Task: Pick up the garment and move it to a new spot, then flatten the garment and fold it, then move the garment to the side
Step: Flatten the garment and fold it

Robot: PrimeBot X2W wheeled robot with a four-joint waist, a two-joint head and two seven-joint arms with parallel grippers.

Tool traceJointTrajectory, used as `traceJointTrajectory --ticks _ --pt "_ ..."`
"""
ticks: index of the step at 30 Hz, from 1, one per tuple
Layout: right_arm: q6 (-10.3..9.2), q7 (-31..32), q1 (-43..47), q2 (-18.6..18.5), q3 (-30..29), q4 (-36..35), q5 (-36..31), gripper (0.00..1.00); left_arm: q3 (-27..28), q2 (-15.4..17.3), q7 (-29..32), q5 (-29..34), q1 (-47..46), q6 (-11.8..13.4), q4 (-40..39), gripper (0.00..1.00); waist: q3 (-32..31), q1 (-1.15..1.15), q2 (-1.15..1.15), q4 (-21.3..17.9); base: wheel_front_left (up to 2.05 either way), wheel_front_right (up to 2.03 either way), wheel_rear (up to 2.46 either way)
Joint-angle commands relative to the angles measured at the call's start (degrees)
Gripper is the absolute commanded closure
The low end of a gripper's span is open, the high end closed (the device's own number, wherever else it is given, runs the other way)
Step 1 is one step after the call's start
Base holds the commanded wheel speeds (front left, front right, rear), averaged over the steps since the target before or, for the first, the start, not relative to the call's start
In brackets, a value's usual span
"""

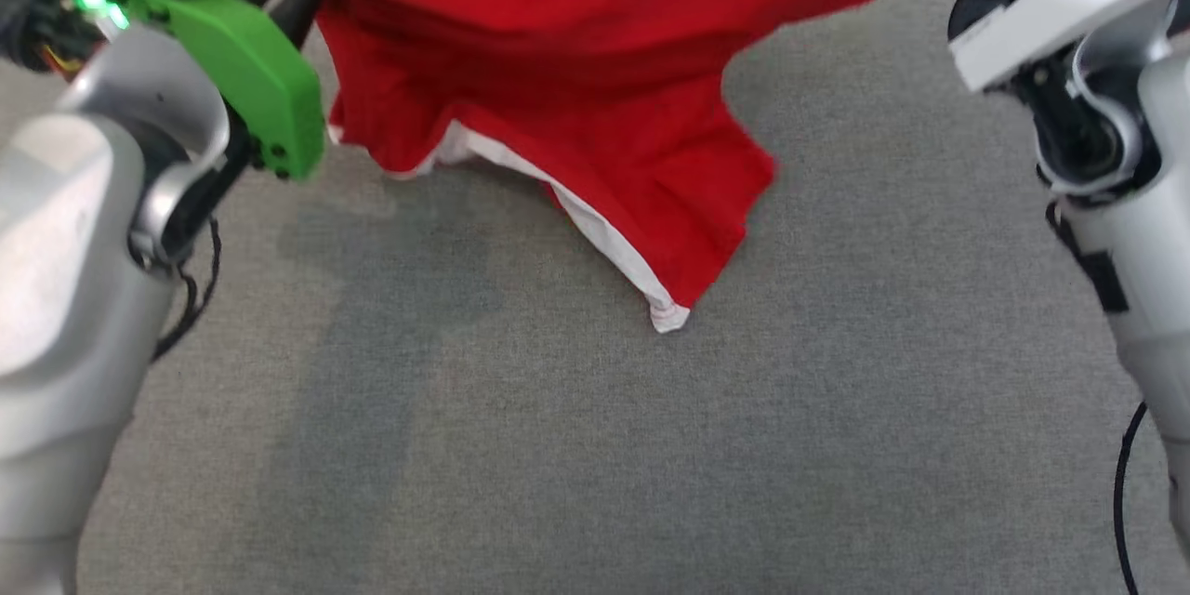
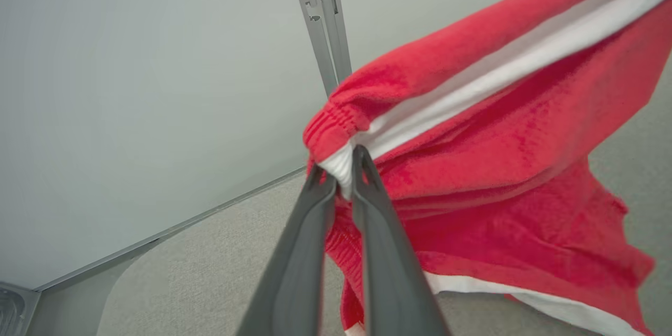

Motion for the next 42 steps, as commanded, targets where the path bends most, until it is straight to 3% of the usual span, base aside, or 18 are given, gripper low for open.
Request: traceJointTrajectory --ticks 1,11,19,24,32,42 --pt "0.03 -1.04 -3.87 -0.67 0.17 0.98 0.69 1.0 -0.9 0.63 0.24 -0.03 -4.59 -0.24 1.16 1.0 8.4 0.0 0.0 -2.35 0.0 0.0 0.0" --pt "-0.01 -7.41 -30.75 -4.4 3.1 11.27 0.9 1.0 -4.96 -0.5 -3.28 -5.87 -30.93 -0.09 14.24 1.0 14.77 0.0 0.0 -4.06 0.0 0.0 0.0" --pt "-0.03 -9.74 -40.08 -5.29 7.61 18.53 1.4 1.0 -8.97 -2.91 -9.26 -10.32 -37.72 -0.08 23.67 1.0 14.73 0.0 0.0 -4.75 0.0 0.0 0.0" --pt "-0.02 -8.88 -34.8 -6.11 14.2 18.48 4.01 1.0 -16.76 -2.12 -12.13 -12.43 -33.82 -0.08 24.75 1.0 13.45 0.0 0.0 -5.34 0.0 0.0 0.0" --pt "0.02 -7.75 -16.69 -14.03 23.09 9.99 13.26 1.0 -30.13 4.17 -14.36 -18.27 -21.23 -0.09 18.43 1.0 6.36 0.0 0.0 -5.46 0.0 0.0 0.0" --pt "-0.02 0.94 4.29 -23.65 29.12 0.73 21.66 1.0 -36.48 10.95 -5.63 -32.75 -2.43 -0.09 9.26 1.0 -6.0 0.0 0.0 -6.19 0.0 0.0 0.0"
